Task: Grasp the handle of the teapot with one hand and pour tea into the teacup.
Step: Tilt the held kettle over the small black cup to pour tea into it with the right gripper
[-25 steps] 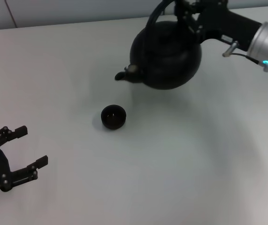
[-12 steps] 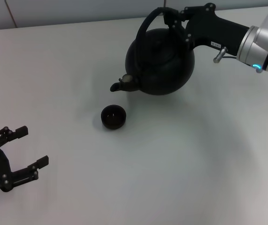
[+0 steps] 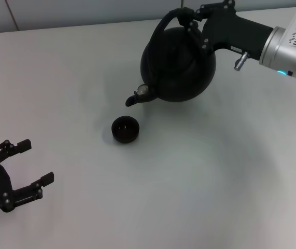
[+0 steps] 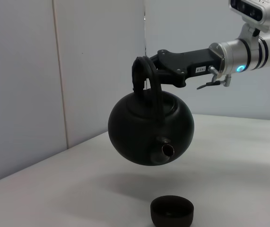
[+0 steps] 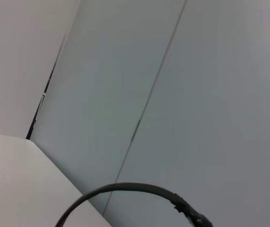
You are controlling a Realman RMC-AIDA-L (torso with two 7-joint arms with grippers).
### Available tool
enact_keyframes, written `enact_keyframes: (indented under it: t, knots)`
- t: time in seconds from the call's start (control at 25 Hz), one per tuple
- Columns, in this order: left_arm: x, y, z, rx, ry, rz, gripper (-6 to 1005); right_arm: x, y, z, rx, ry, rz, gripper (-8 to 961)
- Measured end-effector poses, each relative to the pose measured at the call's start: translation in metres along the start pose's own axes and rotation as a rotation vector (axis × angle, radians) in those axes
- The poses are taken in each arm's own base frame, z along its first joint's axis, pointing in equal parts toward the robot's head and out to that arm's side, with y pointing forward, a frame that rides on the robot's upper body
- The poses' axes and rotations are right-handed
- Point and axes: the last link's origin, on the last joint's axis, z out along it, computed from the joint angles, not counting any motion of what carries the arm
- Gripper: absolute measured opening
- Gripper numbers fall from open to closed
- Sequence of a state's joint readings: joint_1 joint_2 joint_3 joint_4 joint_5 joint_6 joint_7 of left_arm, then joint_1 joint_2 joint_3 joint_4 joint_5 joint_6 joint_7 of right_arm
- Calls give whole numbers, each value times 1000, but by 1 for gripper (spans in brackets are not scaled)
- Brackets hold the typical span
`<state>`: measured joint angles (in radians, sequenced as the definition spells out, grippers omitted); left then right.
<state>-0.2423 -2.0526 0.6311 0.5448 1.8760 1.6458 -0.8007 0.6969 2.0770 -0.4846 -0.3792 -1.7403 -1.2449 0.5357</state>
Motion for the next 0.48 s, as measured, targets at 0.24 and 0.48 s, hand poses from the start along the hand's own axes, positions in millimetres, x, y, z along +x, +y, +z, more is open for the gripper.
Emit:
enact_keyframes:
  t: [0.24, 0.48]
  knots:
    - [-1, 0, -1, 7, -2, -4, 861, -4, 2, 7, -41, 1, -77, 78]
    - [-1, -1, -1, 15, 0, -3, 861, -11, -2, 13, -67, -1, -131, 78]
